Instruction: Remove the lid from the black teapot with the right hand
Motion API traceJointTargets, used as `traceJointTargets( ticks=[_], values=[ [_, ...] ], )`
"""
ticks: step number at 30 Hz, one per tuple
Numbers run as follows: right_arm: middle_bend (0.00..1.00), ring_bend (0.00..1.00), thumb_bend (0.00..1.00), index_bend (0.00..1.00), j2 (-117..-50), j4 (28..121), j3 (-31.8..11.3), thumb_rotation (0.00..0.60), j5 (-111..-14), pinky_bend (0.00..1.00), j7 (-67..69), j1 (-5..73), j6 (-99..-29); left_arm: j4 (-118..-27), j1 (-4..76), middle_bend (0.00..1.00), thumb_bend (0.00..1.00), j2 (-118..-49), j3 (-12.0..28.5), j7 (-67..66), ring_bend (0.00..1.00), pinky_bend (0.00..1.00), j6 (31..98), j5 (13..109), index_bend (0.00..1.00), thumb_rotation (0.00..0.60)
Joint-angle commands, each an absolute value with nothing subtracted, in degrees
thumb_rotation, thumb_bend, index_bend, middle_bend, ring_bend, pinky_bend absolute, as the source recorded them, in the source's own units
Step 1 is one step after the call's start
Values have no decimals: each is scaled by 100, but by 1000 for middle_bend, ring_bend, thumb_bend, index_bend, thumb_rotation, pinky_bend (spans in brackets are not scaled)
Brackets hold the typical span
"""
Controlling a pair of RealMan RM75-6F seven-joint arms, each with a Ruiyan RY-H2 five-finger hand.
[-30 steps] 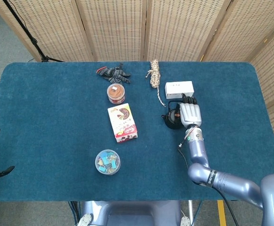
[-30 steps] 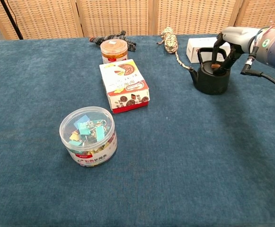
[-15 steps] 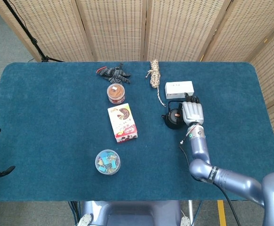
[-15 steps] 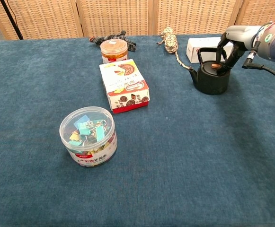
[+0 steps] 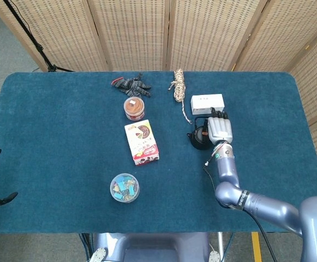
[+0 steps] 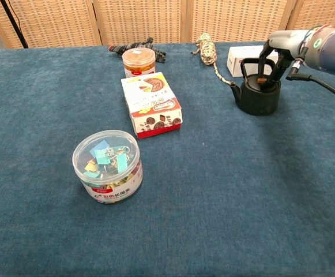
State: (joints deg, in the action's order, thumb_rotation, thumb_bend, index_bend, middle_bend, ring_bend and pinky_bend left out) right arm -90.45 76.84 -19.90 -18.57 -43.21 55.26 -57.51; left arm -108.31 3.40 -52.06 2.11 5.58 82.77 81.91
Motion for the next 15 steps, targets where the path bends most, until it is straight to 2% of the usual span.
traceJointTargets(
  ticks=[1, 4, 9, 15],
  values=[
    [0, 0, 338, 491, -9072, 7663, -1986, 600, -1823, 0, -4329, 5552, -5760, -10827, 333, 0, 63, -5207, 210, 561, 0, 0, 8290, 8197, 0, 600],
    [0, 0, 356, 506, -9119, 7601, -1979, 600, -1777, 0, -4350, 5586, -5771, -10818, 325, 0, 64, -5209, 214, 576, 0, 0, 8304, 8190, 0, 600],
    [0, 0, 441, 545, -9154, 7583, -1984, 600, -1803, 0, -4326, 5618, -5819, -10803, 324, 0, 64, -5209, 218, 588, 0, 0, 8305, 8184, 0, 600],
    [0, 0, 455, 567, -9104, 7682, -1975, 600, -1877, 0, -4265, 5590, -5875, -10806, 322, 0, 63, -5207, 214, 594, 0, 0, 8306, 8201, 0, 600]
  ],
)
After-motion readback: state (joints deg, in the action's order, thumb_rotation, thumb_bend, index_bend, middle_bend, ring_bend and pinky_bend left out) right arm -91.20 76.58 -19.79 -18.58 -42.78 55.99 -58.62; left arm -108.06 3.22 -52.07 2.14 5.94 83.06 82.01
